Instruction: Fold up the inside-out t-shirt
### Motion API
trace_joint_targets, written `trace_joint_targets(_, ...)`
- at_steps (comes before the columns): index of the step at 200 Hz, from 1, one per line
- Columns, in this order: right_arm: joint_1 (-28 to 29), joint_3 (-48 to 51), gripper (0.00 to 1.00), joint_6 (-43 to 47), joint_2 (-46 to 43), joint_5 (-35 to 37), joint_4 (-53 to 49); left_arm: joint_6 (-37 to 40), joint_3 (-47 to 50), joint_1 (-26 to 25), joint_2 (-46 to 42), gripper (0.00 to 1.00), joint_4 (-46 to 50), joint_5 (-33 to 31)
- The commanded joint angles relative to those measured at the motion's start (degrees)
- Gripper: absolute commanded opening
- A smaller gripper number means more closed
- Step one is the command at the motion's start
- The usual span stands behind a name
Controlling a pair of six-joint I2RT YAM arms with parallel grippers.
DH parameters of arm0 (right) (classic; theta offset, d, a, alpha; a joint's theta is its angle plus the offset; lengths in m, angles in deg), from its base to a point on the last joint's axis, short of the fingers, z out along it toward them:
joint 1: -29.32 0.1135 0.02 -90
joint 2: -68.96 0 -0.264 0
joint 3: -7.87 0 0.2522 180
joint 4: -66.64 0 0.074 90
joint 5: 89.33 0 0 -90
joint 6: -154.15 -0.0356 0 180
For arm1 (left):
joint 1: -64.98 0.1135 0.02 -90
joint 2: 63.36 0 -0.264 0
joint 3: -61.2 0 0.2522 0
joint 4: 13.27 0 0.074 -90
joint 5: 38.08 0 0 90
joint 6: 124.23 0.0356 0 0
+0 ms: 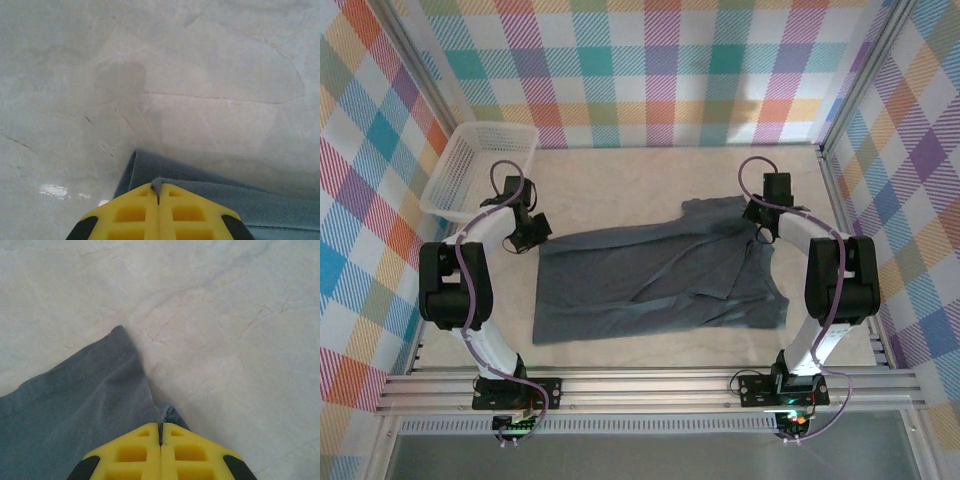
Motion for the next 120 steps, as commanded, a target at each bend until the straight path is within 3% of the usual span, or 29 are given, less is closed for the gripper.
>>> trace_joint_targets(1,-0.4,1.3,0.00,-0.9,-4.8,1.4,1.1,-0.9,0.0,0.9,-2.9,0.00,-0.8,0.0)
trace_joint_targets(47,-0.3,8.2,0.00,-6.2,-12.4,-1.4,1.1,-2.5,4.2,0.8,-11.0,0.00,-1.1,0.9)
trace_joint_targets(79,-0.4,11.2,0.00,-10.0,-11.0,-1.7,-3.8,-3.1,10.8,0.8,-12.1,0.00,-2.7,2.2)
trace_joint_targets(96,-0.4,10.5,0.17,-10.2,-9.8,-2.7,-7.4,-3.2,12.9,0.8,-11.7,0.27,-3.9,2.5)
trace_joint_targets(104,-0.3,10.3,0.26,-10.0,-10.1,-2.8,-8.6,-3.1,13.1,0.8,-12.0,0.33,-4.2,2.4)
trace_joint_targets(120,0.1,10.9,0.35,-9.5,-12.5,-3.1,-8.6,-2.8,12.3,0.8,-14.0,0.40,-3.8,1.7)
